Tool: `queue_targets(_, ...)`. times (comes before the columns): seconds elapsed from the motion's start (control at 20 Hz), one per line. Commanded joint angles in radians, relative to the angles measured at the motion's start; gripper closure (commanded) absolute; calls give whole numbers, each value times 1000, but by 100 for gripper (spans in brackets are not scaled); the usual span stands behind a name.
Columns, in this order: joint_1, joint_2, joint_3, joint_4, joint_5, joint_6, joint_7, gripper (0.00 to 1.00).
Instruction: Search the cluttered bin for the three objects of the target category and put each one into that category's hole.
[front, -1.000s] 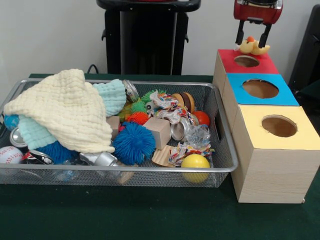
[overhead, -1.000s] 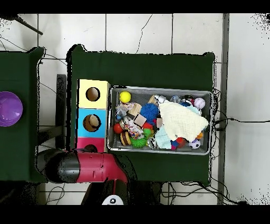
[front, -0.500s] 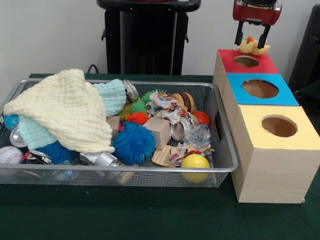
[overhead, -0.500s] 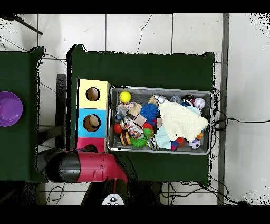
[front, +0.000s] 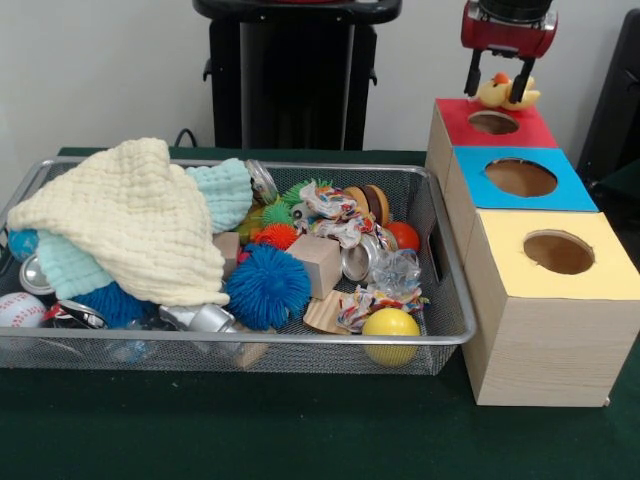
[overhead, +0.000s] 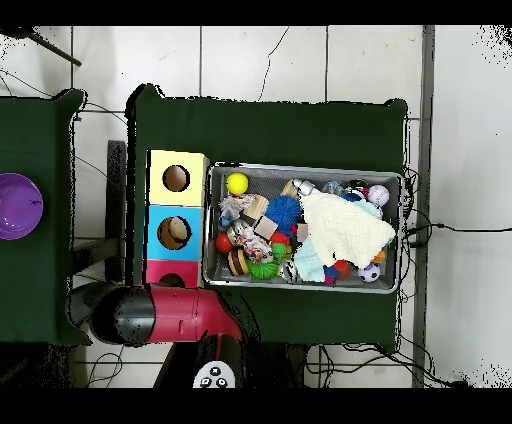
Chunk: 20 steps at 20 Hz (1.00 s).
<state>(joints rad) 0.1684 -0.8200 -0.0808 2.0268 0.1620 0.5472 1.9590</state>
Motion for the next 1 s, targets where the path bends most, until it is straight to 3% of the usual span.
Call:
queue_targets(0.05,-16,42,17,17,-54,-48,102,0)
queue_targets(0.25,-14,42,15,17,-44,-44,114,0)
queue_targets(0.3,-14,42,15,18,-40,-46,118,100)
queue_targets(0.5,-11,47,14,3,-45,-4,110,100)
queue_targets(1.0,-11,44,18,5,-47,-11,104,100)
